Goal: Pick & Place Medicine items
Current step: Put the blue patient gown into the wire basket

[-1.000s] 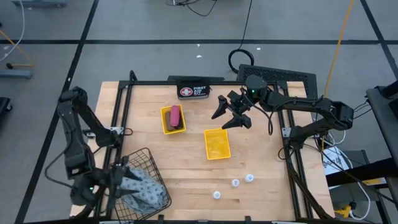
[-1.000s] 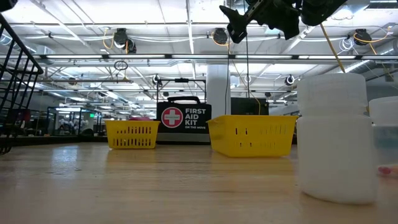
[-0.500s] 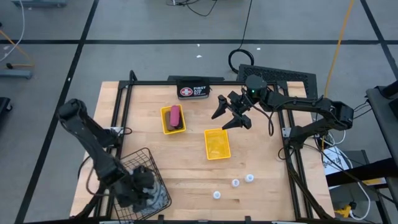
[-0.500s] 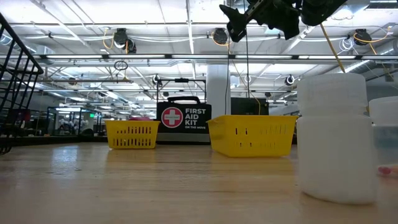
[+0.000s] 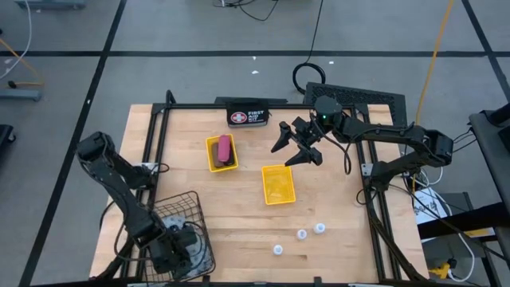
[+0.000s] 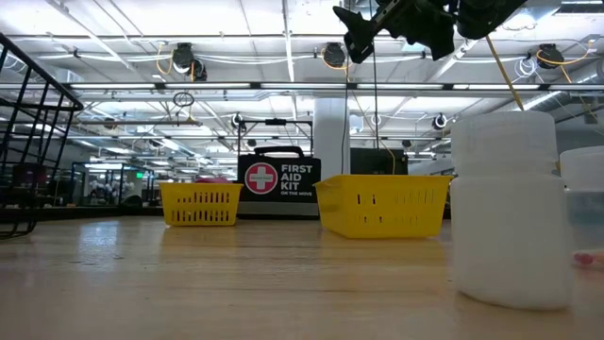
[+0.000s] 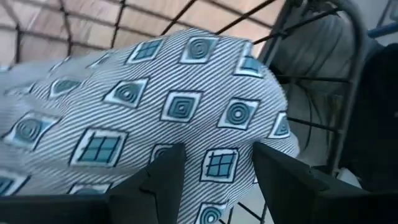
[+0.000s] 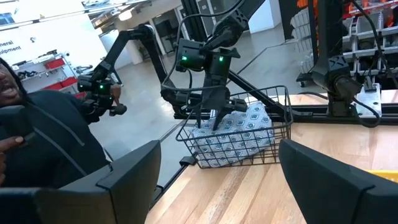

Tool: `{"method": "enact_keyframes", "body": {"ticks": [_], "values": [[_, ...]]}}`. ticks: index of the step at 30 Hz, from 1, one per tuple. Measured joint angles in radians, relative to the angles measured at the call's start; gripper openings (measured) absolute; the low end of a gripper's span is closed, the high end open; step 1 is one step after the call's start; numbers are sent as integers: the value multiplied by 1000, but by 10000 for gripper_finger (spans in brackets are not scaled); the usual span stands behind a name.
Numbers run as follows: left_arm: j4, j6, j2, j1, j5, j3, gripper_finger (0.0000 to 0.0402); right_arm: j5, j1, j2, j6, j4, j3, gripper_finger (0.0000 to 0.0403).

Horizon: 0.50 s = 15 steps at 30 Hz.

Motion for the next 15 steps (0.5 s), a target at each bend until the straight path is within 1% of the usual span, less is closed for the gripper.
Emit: {"method": "enact_keyframes", "body": {"ticks": [4,9,13,15], "values": [[-54,-83,0,-10,39,0,198,0,0,0,-10,0,0,311],[-137,-251,0,-25,139,0,198,0,0,0,-10,0,0,311],[-194,-335,0,-38,150,0,198,0,0,0,-11,0,0,311],[-199,-353,0,-39,150,0,198,0,0,0,-16,0,0,311]]}}
